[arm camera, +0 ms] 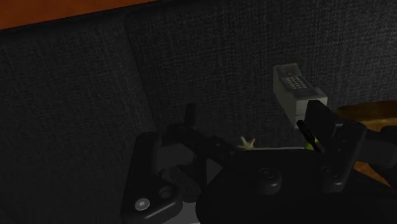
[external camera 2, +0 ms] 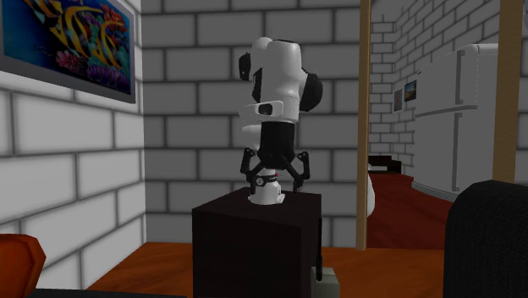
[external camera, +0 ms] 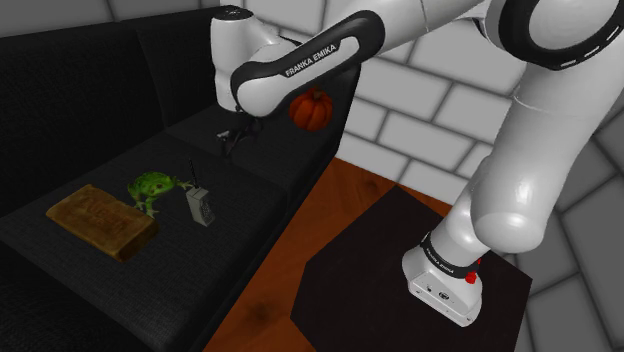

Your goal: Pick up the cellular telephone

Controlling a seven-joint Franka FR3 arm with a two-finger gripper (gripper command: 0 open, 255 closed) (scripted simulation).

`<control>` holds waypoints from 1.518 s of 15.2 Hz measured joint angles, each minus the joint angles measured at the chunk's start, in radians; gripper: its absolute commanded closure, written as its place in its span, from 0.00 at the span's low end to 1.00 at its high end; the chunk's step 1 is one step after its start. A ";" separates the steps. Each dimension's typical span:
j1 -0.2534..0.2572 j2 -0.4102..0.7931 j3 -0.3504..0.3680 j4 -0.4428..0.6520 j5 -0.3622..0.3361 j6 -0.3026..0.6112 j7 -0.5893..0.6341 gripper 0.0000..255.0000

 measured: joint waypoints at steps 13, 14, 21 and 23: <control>0.144 0.395 0.005 0.336 -0.126 0.032 0.056 0.00; 0.145 0.403 0.003 0.335 -0.129 0.040 0.059 0.00; 0.152 0.457 -0.009 0.342 -0.145 0.088 0.069 1.00; 0.153 0.458 -0.009 0.342 -0.145 0.090 0.069 1.00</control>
